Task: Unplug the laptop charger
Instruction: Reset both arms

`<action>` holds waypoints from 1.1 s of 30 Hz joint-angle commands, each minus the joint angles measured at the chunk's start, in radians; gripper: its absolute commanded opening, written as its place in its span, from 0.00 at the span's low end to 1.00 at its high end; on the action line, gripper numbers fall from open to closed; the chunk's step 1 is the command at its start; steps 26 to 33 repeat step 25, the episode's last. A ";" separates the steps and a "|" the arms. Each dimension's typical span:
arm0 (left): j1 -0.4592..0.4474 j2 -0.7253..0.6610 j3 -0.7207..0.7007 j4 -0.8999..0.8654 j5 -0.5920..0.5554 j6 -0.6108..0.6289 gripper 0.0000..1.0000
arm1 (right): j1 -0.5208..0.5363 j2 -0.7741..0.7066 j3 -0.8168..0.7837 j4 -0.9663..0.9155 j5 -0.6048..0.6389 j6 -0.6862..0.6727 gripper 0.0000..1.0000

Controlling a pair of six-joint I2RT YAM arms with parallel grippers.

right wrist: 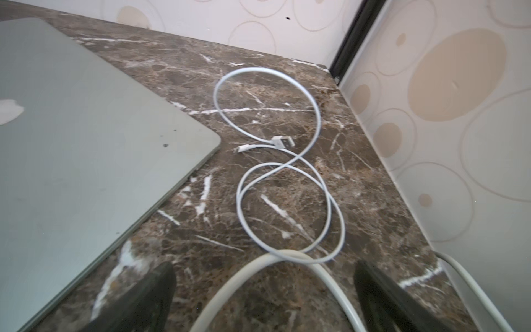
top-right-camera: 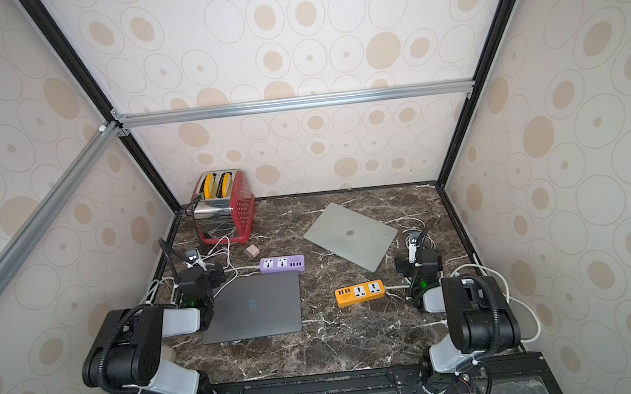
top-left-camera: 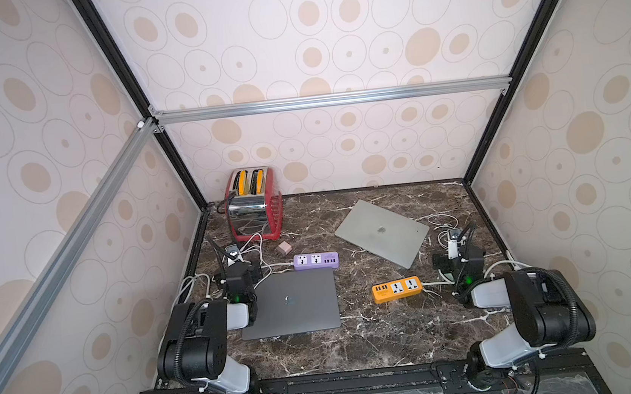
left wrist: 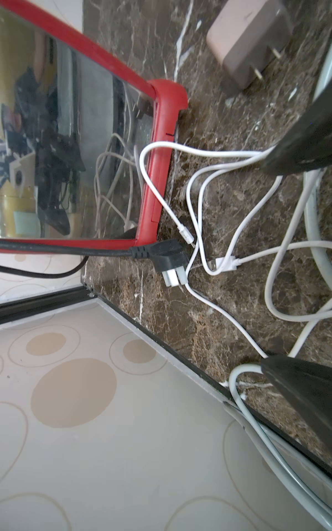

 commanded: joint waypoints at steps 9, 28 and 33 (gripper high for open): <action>0.002 -0.002 0.025 -0.003 -0.050 -0.013 0.99 | 0.005 0.007 0.076 -0.066 0.057 0.009 1.00; 0.002 0.000 0.030 -0.010 -0.033 -0.005 0.99 | 0.011 0.009 0.073 -0.062 0.065 0.005 1.00; 0.002 0.000 0.030 -0.010 -0.033 -0.005 0.99 | 0.011 0.009 0.073 -0.062 0.065 0.005 1.00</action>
